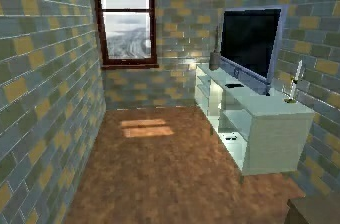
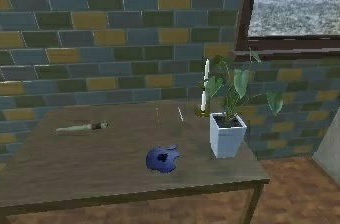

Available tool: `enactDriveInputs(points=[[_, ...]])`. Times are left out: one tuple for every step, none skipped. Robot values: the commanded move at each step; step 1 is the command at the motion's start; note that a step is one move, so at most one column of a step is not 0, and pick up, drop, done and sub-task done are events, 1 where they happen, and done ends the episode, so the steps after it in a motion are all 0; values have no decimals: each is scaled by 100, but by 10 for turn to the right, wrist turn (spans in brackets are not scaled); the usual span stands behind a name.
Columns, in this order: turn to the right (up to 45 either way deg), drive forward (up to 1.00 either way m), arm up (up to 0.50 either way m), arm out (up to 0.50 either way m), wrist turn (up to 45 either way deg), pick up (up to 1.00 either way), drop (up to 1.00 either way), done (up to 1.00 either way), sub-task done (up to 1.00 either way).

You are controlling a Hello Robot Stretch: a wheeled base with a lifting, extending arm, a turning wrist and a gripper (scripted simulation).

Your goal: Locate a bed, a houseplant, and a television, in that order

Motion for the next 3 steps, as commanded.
enactDriveInputs(points=[[-30,0,0,0,0,0,0,0,0],[0,80,0,0,0,0,0,0,0],[450,0,0,0,0,0,0,0,0]])
